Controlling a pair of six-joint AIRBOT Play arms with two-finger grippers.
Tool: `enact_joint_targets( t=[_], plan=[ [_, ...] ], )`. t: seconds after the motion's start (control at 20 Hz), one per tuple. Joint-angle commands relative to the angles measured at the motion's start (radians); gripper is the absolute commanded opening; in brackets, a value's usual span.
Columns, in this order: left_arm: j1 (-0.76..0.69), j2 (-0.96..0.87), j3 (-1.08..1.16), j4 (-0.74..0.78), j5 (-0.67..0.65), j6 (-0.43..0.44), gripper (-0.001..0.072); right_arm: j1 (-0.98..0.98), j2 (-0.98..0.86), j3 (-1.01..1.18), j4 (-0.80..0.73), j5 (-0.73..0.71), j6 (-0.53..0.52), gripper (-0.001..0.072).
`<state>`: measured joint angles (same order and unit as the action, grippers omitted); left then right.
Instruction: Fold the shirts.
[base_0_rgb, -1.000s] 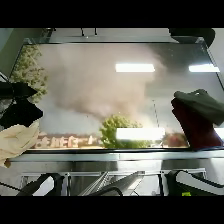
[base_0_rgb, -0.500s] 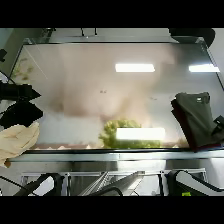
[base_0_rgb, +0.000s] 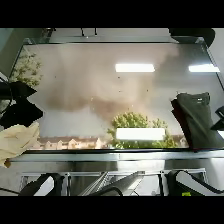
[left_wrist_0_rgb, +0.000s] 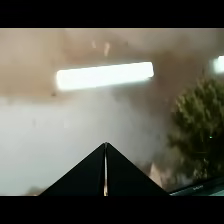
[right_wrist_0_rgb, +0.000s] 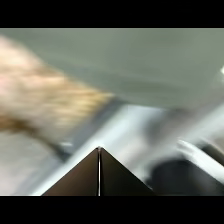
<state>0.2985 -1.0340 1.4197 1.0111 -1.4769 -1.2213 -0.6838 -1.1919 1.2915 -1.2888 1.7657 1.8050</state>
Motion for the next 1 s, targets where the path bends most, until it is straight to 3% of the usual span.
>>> enact_joint_targets(
  t=[0.0, 0.2, 0.35, 0.55, 0.95],
  plan=[
    [0.0, 0.09, 0.0, -0.031, -0.026, -0.018, 0.0022, 0.053, 0.079, 0.01, 0.287, -0.146, -0.085, 0.0017],
    [0.0, 0.209, -0.111, -0.111, -0.049, -0.062, 0.0022, 0.239, 0.269, -0.125, 0.291, -0.294, -0.192, 0.0016],
    [-0.001, 0.352, -0.371, -0.229, -0.05, -0.062, 0.0022, 0.424, 0.438, -0.374, 0.288, -0.355, -0.239, 0.0018],
    [0.0, 0.552, -0.723, -0.255, -0.031, -0.063, 0.0022, 0.615, 0.583, -0.654, 0.292, -0.478, -0.238, 0.0018],
    [-0.001, 0.704, -0.86, -0.252, -0.043, -0.063, 0.0023, 0.65, 0.587, -0.679, 0.299, -0.502, -0.238, 0.0018]
  ],
)
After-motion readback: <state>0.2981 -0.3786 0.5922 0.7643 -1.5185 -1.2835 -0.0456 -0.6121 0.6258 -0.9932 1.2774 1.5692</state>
